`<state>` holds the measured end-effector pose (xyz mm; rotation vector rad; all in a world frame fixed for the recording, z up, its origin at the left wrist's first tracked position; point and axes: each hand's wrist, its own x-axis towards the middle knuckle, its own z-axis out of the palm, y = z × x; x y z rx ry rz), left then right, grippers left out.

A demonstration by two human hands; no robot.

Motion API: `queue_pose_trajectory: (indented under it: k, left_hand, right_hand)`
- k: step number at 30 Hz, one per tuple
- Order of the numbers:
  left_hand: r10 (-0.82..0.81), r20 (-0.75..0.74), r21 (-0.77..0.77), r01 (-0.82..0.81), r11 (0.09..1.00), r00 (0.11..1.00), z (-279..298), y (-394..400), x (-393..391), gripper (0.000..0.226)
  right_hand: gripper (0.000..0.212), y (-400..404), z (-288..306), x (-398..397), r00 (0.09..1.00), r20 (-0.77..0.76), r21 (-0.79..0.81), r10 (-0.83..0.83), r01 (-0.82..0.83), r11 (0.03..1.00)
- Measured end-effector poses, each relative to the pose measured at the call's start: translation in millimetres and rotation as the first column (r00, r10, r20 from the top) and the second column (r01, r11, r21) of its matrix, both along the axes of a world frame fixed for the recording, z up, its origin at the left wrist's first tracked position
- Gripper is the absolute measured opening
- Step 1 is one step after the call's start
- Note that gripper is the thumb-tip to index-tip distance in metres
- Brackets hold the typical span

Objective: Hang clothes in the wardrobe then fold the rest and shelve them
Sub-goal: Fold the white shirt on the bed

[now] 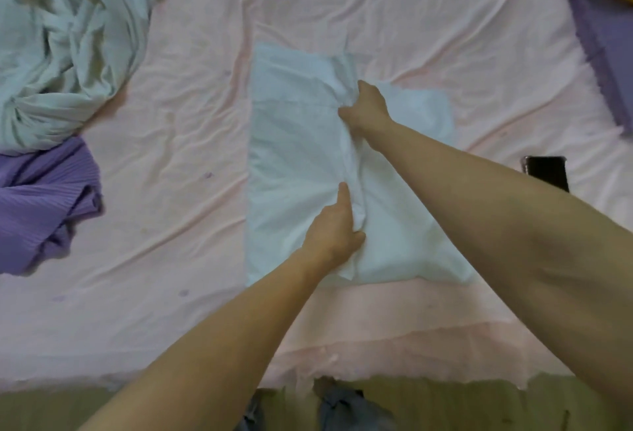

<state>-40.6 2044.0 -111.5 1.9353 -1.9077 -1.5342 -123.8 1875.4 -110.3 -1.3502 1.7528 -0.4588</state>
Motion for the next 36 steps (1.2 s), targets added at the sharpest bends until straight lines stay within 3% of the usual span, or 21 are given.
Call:
queue_pose_trajectory:
  k: [3, 7, 12, 19, 25, 31, 34, 36]
  left_hand:
    - [-0.029, 0.027, 0.000, 0.029, 1.000, 0.999, -4.4, 2.1, 0.0, 0.094]
    - [-0.019, 0.037, -0.034, 0.020, 0.999, 0.999, -2.5, 6.1, -5.2, 0.090]
    - [0.035, -0.038, -0.106, -0.039, 0.994, 0.999, 8.5, 2.8, -6.2, 0.089]
    - [-0.009, -0.240, -0.176, -0.034, 0.984, 0.971, 33.6, -6.6, -63.4, 0.080]
    - [-0.083, -0.183, -0.158, 0.054, 0.986, 0.980, 21.3, -1.2, -132.7, 0.084]
    - [-0.091, -0.173, -0.049, 0.084, 0.995, 0.981, -1.1, -0.1, -149.0, 0.082]
    - [-0.214, -0.032, -0.266, 0.198, 0.944, 0.976, -2.3, -5.1, -131.5, 0.058]
    - [-0.206, 0.047, -0.420, 0.206, 0.884, 0.978, -3.5, -13.1, -114.6, 0.046]
  right_hand:
    - [0.039, 3.6, -12.7, -9.9, 0.998, -0.044, 0.070, -0.036, 0.039, 0.997]
    - [0.053, 14.1, -18.3, -14.3, 0.998, 0.053, 0.161, -0.017, 0.008, 0.987]
    - [0.030, 13.9, -9.4, -12.3, 1.000, -0.008, -0.040, 0.027, -0.027, 0.999]
    - [0.027, 20.1, 25.2, -83.0, 0.997, -0.035, -0.207, -0.073, 0.064, 0.976]
    - [0.029, 24.6, 16.8, -154.3, 0.981, -0.121, -0.160, -0.151, 0.131, 0.978]
    - [0.029, 27.3, -10.2, -166.9, 0.981, -0.120, -0.093, -0.155, 0.145, 0.985]
    - [0.033, 29.3, -22.1, -165.5, 0.978, -0.120, -0.036, -0.170, 0.167, 0.985]
    - [0.037, 32.2, -28.3, -166.9, 0.975, -0.133, 0.000, -0.179, 0.180, 0.984]
